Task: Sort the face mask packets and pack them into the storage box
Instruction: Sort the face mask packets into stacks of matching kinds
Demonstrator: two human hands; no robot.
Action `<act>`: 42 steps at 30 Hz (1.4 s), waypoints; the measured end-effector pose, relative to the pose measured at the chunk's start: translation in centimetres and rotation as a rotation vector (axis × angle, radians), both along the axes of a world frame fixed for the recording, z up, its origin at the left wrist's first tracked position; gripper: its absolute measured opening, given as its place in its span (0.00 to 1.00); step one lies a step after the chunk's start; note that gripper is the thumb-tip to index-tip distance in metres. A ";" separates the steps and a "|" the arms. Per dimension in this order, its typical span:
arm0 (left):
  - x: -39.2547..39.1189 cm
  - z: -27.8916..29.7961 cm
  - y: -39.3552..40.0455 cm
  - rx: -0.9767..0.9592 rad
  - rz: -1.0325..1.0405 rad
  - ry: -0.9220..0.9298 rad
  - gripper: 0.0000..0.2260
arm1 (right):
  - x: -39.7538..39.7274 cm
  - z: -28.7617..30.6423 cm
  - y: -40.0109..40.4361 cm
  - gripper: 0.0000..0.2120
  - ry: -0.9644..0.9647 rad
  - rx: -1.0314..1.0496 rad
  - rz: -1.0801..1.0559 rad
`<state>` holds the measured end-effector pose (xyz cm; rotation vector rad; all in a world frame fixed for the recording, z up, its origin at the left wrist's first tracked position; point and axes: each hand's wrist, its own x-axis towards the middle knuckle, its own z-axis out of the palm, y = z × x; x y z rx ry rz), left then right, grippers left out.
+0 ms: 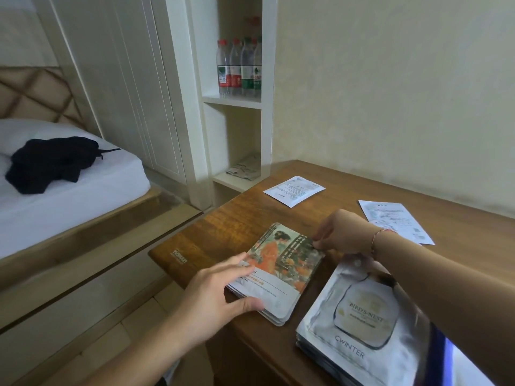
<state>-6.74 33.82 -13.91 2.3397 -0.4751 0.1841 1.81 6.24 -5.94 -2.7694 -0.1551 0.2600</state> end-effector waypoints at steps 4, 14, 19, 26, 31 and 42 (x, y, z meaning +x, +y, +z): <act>-0.1 0.1 0.0 0.001 -0.016 -0.029 0.43 | 0.2 0.0 0.4 0.11 0.013 -0.044 0.028; -0.4 -0.1 -0.1 -0.021 -0.025 -0.010 0.41 | 0.1 -0.2 -0.4 0.07 0.020 -0.066 0.044; -0.2 0.8 0.5 0.041 -0.066 -0.007 0.44 | -0.5 0.4 -1.0 0.06 -0.007 0.032 0.019; 3.0 4.4 -3.0 -0.008 -0.078 -0.108 0.22 | -2.7 1.4 -10.6 0.04 -0.128 0.208 -0.281; 7.9 6.5 -11.7 0.124 -0.257 -0.049 0.18 | -4.7 -0.1 -16.8 0.04 -0.036 0.434 -0.528; 13.6 6.0 -24.0 0.558 -0.474 0.110 0.26 | -3.9 -0.7 -18.4 0.12 0.099 0.807 -0.737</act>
